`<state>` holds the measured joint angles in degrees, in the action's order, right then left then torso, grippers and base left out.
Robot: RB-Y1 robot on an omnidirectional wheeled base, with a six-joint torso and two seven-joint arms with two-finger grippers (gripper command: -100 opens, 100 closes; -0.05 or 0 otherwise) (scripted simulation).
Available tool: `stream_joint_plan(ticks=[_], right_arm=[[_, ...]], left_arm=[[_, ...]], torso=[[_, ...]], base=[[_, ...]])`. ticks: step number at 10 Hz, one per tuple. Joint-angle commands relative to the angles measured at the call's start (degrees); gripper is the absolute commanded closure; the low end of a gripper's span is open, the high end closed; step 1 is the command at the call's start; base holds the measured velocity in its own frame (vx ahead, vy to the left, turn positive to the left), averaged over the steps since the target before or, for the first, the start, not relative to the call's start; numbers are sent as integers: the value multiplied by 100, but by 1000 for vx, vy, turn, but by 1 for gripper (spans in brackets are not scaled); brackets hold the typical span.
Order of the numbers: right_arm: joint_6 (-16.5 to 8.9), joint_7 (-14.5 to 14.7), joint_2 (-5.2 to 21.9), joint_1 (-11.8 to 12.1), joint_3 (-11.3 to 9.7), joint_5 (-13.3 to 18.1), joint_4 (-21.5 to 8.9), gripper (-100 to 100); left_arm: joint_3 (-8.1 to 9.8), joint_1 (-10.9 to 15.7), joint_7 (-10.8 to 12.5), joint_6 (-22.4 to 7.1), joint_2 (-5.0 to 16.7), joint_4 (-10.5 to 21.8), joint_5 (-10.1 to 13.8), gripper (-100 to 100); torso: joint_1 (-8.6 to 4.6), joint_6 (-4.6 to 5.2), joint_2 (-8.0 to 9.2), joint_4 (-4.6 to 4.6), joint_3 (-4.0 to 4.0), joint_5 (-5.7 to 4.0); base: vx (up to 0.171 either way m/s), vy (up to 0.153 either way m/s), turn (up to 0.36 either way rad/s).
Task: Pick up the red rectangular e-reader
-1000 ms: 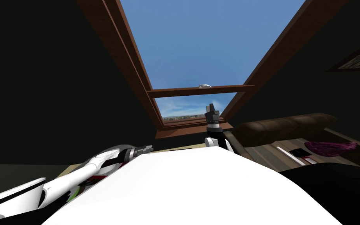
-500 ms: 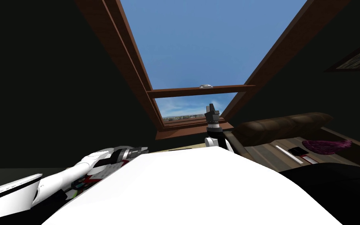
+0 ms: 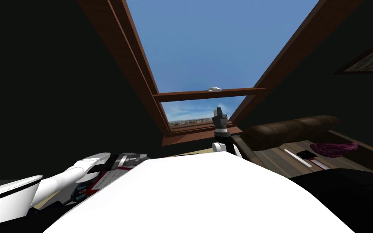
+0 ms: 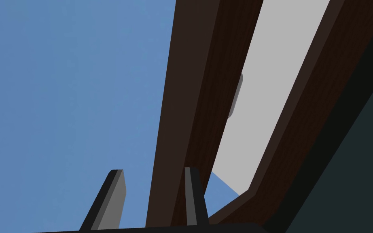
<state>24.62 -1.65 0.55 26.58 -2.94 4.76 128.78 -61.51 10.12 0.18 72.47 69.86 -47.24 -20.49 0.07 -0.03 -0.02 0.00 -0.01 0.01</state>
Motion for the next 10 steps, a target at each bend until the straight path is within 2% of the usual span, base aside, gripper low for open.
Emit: stream_joint_plan(ticks=[1,2,4,5,6,7,8,9,10], right_arm=[[0,0,0,0,0,0,0,0],[0,0,0,1,1,0,0,0],[0,0,-1,3,4,-1,-1,0],[0,0,0,3,4,-1,-1,0],[0,0,0,4,5,-1,-1,0],[0,0,0,3,5,-1,-1,0],[0,1,-1,5,7,-2,-1,0],[0,1,-1,5,8,-2,-1,0],[0,1,-1,5,8,-2,-1,0]], left_arm=[[-75,37,-20,86,164,17,-32,-100],[-75,37,-20,86,164,17,-32,-100],[-415,318,-113,424,473,465,-242,-100],[-415,318,-113,424,473,465,-242,-100],[-568,443,-156,569,603,665,-340,-100],[-568,443,-156,569,603,665,-340,-100],[-708,554,-197,694,714,848,-432,-100],[-708,554,-197,694,714,848,-432,-100],[-838,650,-235,796,805,1008,-520,-100]], torso=[[0,0,0,0,0,0],[1,-2,-1,0,0,1],[9,-6,-3,0,-2,3],[21,-6,-6,-1,-3,5],[21,-7,-6,-1,-4,7],[21,-6,-8,-2,-5,7],[18,-11,-8,-2,-5,8],[19,-12,-7,-1,-4,7],[21,-11,-8,-2,-5,9]], base=[[16,29,-28],[6,13,-6],[11,45,-54],[16,61,-24],[17,54,-27],[10,36,-29],[4,36,-26],[4,40,-12],[8,43,-32]])
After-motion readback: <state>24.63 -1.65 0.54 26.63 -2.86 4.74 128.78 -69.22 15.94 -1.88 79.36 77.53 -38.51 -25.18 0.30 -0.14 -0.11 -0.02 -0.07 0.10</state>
